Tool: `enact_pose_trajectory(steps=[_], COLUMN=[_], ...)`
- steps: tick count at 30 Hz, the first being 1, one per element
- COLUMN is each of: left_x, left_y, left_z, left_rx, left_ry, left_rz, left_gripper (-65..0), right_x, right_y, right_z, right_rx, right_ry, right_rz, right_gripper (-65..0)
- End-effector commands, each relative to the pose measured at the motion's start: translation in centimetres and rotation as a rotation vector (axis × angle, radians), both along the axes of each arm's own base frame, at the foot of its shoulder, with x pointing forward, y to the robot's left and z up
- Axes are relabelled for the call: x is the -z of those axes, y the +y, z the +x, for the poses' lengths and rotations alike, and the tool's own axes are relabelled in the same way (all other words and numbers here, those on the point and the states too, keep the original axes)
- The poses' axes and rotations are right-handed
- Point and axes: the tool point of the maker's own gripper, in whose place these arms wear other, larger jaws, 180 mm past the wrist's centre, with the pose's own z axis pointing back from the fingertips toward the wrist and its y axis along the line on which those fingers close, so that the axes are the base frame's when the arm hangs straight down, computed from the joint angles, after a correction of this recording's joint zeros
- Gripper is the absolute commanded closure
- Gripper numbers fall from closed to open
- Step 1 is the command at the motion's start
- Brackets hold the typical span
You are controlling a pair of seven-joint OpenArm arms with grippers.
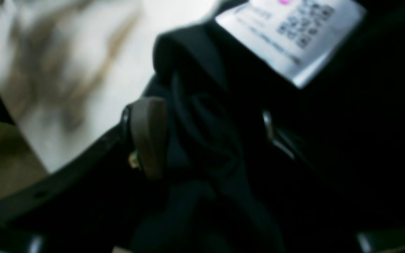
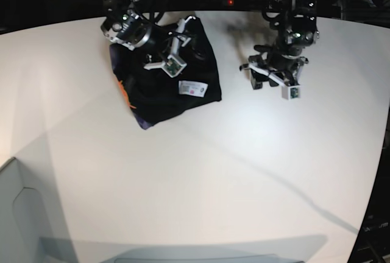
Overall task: Fold the T-shirt properly
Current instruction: 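Drag the folded bundle with the right gripper and rotate it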
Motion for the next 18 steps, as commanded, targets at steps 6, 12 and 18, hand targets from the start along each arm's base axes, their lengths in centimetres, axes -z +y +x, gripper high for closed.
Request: enact_pose_trajectory(steps=[6,12,18], left_x=[-2.5,-3.2,-4.6], left_y=[3.5,5.6,8.5], left_z=[-0.1,-0.1,-0.2], left_rx=[-0.115,-0.163,-0.235], left_ry=[-0.072,-0.091,-0.127], left_rz=[0.018,0.044,0.083], left_gripper=[-28.9,-28.9,-28.9], right_x=[-6.6,-8.8,-8.4], right_y=[-1.2,-1.4,-1.4], right_z=[2.7,2.9,2.1], right_rx=[0.079,0.083,0.084], right_ry=[-0.189,-0.248,-0.226], right_rz=[0.082,0.087,0.091], right_gripper=[-34.6,-34.6,-34.6])
